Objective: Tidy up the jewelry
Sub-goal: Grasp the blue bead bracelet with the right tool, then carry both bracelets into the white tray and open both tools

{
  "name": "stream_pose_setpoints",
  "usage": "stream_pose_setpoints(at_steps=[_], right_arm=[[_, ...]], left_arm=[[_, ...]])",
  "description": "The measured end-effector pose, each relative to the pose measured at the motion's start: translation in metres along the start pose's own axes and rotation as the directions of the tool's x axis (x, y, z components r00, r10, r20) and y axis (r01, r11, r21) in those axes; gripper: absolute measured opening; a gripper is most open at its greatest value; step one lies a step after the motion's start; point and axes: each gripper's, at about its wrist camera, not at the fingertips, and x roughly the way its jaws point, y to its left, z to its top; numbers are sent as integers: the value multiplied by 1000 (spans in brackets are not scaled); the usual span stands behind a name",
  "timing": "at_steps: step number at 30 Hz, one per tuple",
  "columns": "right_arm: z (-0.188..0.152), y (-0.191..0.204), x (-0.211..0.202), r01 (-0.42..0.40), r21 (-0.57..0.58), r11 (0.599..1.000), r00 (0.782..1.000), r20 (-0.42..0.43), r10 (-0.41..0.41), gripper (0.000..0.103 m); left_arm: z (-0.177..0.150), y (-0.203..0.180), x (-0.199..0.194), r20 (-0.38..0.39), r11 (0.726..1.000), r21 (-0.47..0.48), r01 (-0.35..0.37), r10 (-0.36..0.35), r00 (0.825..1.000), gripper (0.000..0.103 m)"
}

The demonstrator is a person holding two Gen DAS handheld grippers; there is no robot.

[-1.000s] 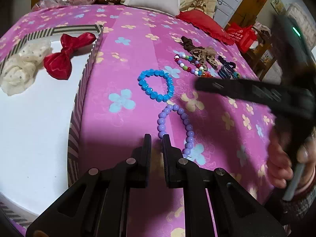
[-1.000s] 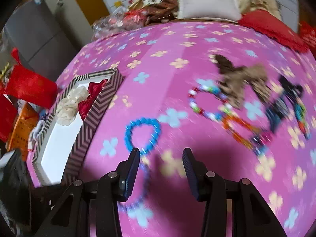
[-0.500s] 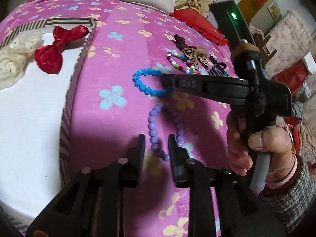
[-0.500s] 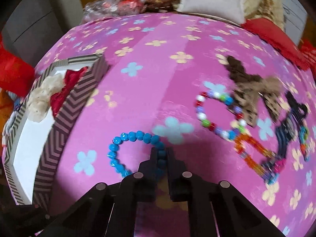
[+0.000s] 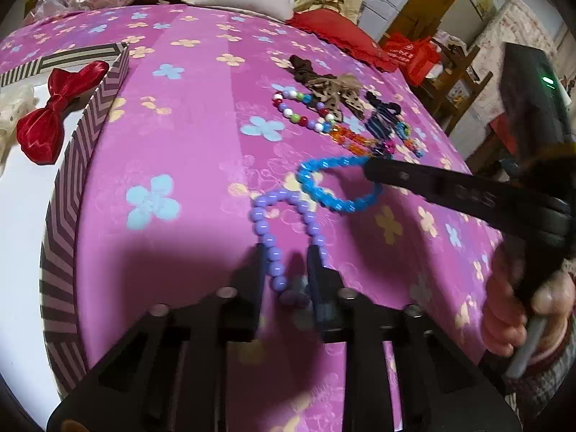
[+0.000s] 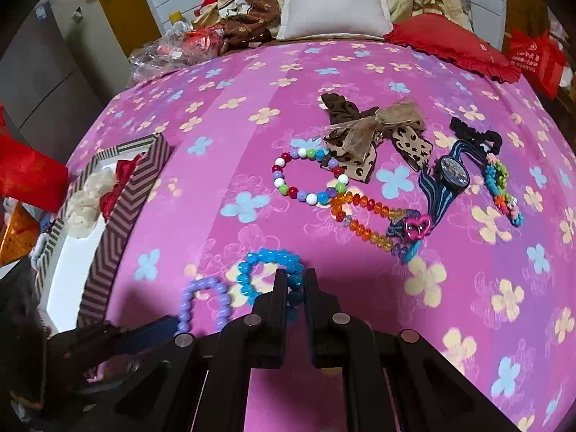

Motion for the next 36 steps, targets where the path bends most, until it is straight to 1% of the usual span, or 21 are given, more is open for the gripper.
stream_pose_setpoints(at_steps=[1,3,5,6,8,10,12,15,16,17,18,19,24,27,29,33,36], right_arm=[[-2,1,-3,-3,0,1000,1000,3,3,8],[-6,3,-9,-4,-3,1000,1000,9,4,8],[-8,7,-15,-1,-11,1000,1000,20,1,8],[-9,8,-18,0,-12,1000,1000,25,0,8],[-11,8,-24,0,-8,1000,1000,30,0,8],[-13,6,-30,0,-6,1000,999,35,0,8],[-16,3,-36,-9,7,1000,999,38,9,8],[-22,-3,-43,-17,28,999,999,48,15,8],[-24,-4,-45,-17,32,999,999,50,15,8],[-26,-5,-47,-14,32,999,999,52,12,8],[-28,-5,-49,-11,30,999,999,52,9,8],[-30,-5,-50,-9,28,1000,999,53,7,8],[-36,-6,-57,-10,28,1000,998,58,8,8],[-36,-4,-61,-17,27,999,998,61,15,8],[-33,1,-63,-20,21,1000,998,66,19,8],[-26,16,-69,-42,9,999,996,77,41,8],[-17,37,-72,-59,-23,998,995,85,61,8]], left_arm=[[1,2,1,0,1000,-7,0,0,1000,10],[1,5,0,-4,1000,-24,12,-12,1000,10],[2,5,1,-6,999,-31,9,-9,1000,10],[2,4,1,-6,1000,-23,12,-12,1000,12],[3,-1,1,-9,1000,-3,13,-13,1000,21],[4,-5,0,-3,999,5,34,-34,999,46],[5,-8,1,10,1000,6,26,-26,1000,52],[7,-15,4,16,999,33,-10,9,1000,52],[8,-16,5,18,999,35,-20,20,1000,49],[8,-17,6,21,999,32,-43,43,999,44],[8,-17,7,22,997,32,-71,70,997,23],[8,-17,10,20,992,37,-121,121,992,8],[8,-19,11,22,987,44,-157,156,987,8],[9,-17,-7,56,992,20,-123,121,991,8],[12,-13,-29,96,996,-3,-86,86,992,8],[22,-1,-77,186,999,-40,-19,27,982,8],[27,14,-103,234,997,-73,-6,22,972,8]])
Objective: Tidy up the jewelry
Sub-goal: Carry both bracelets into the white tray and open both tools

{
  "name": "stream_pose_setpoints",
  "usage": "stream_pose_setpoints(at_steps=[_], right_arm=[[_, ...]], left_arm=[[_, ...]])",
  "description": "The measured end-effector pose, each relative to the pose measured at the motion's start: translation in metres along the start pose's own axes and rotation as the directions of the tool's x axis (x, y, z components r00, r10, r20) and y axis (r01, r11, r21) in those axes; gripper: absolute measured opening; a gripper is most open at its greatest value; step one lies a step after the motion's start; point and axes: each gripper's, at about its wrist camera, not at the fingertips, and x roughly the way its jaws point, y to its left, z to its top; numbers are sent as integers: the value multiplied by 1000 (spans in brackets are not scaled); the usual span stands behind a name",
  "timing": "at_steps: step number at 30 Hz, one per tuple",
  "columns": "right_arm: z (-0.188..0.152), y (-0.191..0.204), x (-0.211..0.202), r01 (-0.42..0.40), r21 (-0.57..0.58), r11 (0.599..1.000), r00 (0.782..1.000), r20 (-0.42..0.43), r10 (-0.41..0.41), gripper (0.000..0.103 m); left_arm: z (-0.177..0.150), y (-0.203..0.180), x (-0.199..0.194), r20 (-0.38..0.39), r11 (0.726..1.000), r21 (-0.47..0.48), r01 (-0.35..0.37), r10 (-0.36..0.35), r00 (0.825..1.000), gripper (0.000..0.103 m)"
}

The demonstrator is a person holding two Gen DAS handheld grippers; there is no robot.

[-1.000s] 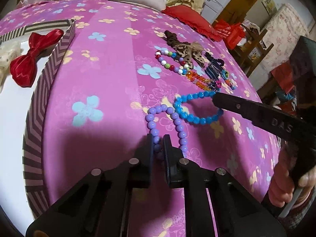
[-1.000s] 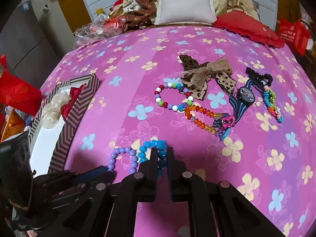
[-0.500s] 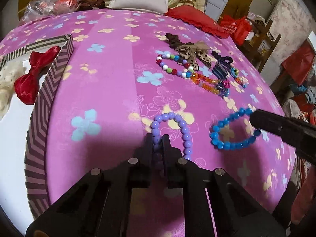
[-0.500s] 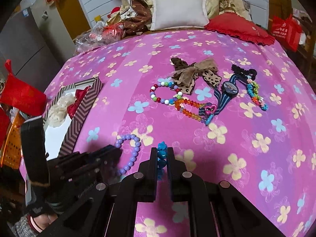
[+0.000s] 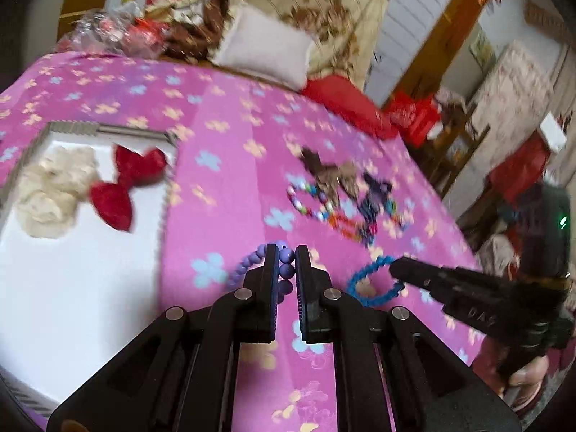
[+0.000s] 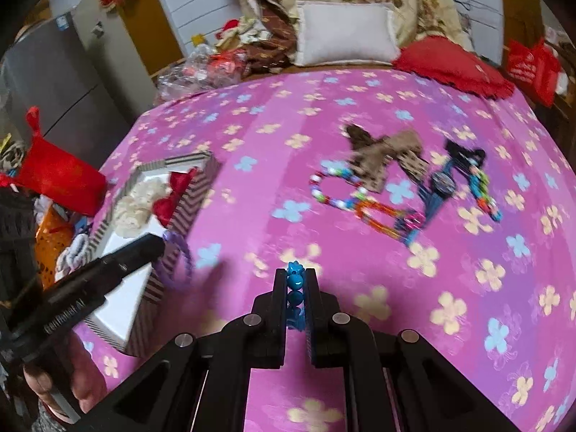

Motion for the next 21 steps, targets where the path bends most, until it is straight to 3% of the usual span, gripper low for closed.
stream_pose_setpoints(at_steps=[4,8,10,14,21], right_arm=[[14,37,-1,-22,-67,997,1000,10,23,8],[30,80,5,-61,-129,990,998,7,62,8],[37,101,13,-62,-162,985,998,4,64,8],[45,149,40,-67,-244,967,998,-27,63,8],[52,216,97,-150,-297,943,985,-124,118,8]], left_arm=[[15,35,-30,76,995,-58,-79,84,994,8],[24,89,-44,83,975,-173,-139,155,984,8],[23,113,-47,76,958,-222,-179,200,977,7],[18,166,-51,44,915,-360,-183,213,976,7],[12,220,-36,-50,845,-470,-257,265,963,7]])
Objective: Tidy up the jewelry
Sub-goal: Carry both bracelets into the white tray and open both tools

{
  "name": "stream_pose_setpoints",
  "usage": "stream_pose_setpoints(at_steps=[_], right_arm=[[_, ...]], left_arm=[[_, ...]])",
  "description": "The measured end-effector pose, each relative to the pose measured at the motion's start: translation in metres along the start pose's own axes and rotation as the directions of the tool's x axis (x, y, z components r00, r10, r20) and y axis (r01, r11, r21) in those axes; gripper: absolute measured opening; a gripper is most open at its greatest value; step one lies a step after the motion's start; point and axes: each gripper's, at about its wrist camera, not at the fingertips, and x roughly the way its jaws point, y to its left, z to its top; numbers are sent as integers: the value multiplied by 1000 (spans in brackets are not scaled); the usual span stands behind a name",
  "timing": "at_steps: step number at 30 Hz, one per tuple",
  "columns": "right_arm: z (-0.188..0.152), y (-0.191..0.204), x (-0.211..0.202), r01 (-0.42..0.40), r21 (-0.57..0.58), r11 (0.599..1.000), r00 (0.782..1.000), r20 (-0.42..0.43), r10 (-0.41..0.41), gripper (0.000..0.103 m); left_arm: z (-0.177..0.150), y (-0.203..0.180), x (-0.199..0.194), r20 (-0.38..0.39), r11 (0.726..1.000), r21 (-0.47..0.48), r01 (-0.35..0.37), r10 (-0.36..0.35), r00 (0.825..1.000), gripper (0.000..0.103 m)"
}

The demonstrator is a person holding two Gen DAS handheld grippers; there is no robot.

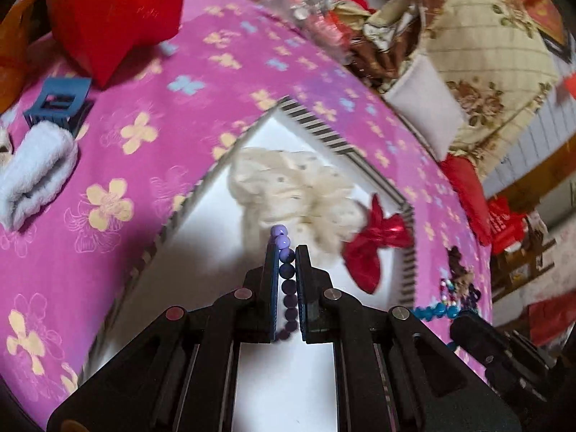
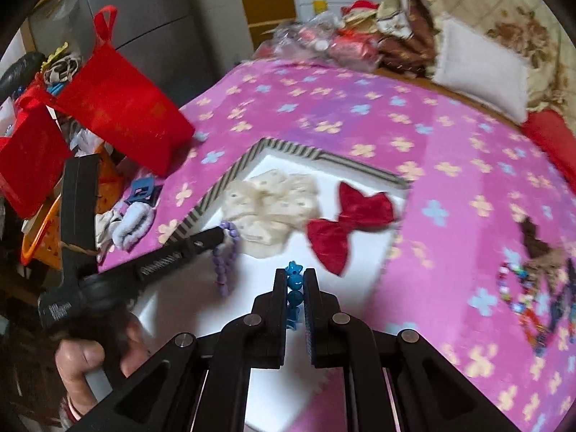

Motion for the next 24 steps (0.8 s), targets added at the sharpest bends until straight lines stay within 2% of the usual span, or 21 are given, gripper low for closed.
stream_pose_setpoints(at_steps=[7,13,18,20,22,24], right_arm=[[-6,-10,61,51,42,998,993,-105,-46,8],[-6,-26,90,95,63,993,984,-155,-85,8],[0,-24,99,63,79,995,988,-145,-51,8],[3,-23,102,53,95,994,989,-141,-40,8],[6,-21,105,56,96,994,990,-135,-43,8],[8,-21,107,60,94,994,990,-137,-46,8]], left_arm=[[15,-2,21,-25,997,23,-67,68,997,7],[27,12,41,-57,998,-35,-56,53,997,8],[31,9,39,-37,999,-24,-26,25,999,9],[30,3,35,-22,1000,4,-19,19,1000,16],[30,-1,28,-6,1000,15,-1,1,1000,34],[32,-2,22,15,1000,10,15,-15,1000,42]])
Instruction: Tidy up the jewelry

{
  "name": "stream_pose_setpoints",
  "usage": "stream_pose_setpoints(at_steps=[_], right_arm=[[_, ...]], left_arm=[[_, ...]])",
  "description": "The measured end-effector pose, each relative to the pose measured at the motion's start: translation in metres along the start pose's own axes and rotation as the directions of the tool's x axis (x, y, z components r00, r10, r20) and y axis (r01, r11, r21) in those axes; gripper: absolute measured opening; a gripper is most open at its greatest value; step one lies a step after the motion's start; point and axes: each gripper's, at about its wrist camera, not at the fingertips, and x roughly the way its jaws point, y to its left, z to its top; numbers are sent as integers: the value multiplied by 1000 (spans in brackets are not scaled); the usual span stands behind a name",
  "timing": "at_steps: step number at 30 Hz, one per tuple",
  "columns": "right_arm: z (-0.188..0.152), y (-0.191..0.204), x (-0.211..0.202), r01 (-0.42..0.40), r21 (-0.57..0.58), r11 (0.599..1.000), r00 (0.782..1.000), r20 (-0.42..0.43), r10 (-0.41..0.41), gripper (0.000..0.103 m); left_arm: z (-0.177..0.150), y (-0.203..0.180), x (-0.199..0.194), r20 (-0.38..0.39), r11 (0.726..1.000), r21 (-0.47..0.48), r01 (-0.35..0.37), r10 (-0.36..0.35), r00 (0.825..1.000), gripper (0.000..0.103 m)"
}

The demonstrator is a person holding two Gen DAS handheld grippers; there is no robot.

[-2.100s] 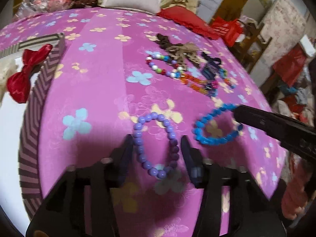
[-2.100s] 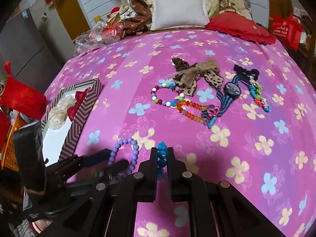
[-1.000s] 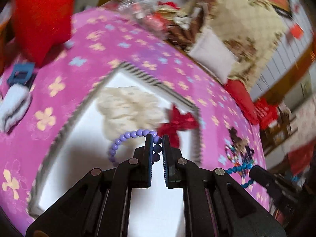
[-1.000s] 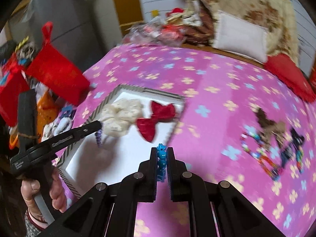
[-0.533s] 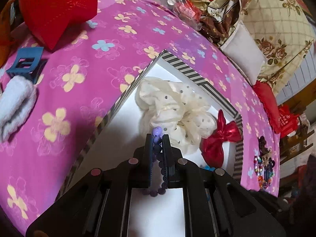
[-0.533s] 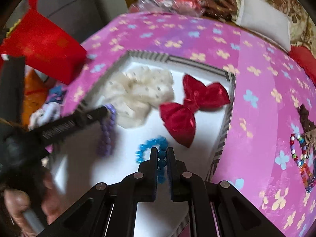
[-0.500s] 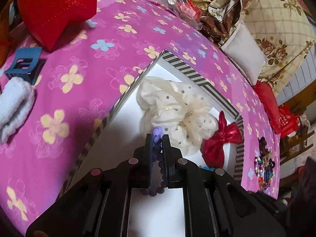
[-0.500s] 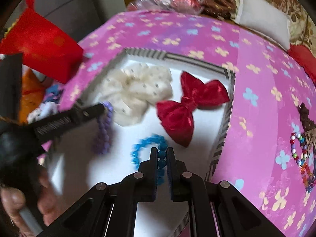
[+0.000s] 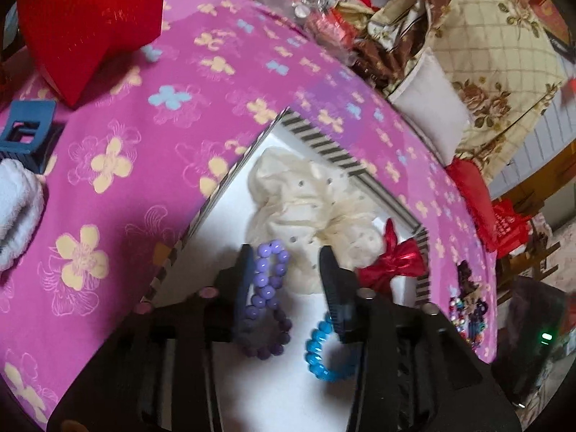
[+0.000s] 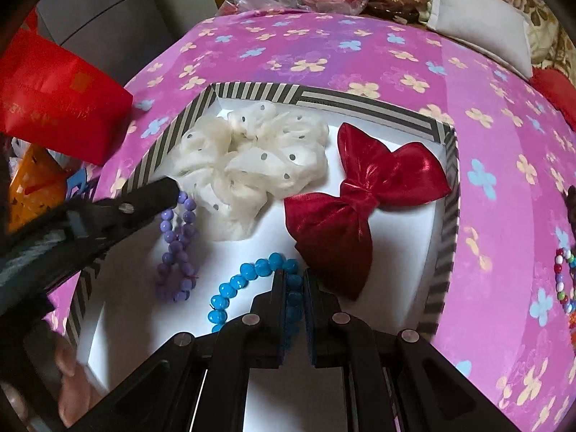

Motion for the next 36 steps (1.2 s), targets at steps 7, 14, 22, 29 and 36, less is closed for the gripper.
stream_pose_setpoints(at_steps=[7,14,22,29,36], right_arm=[[-1,-9,-19,-13,29,999,999,41,12,36],[-30,-20,-67,-16,6,1000,994,110,15,36],[-102,-95,-121,55,85,995,985,160,-68,37],[-161,-198,-154,104,274,956,976,158,-151,37],[-199,-279,-176,122,435,892,963,165,-213,37]], left_arm=[[0,-5,-23,75,999,6,41,-42,996,50],[-7,-9,-33,92,1000,13,-12,10,996,50],[-36,-34,-48,140,992,98,-83,69,988,50],[-78,-83,-60,178,971,213,-110,72,981,51],[-132,-139,-69,146,938,345,-28,-24,989,62]])
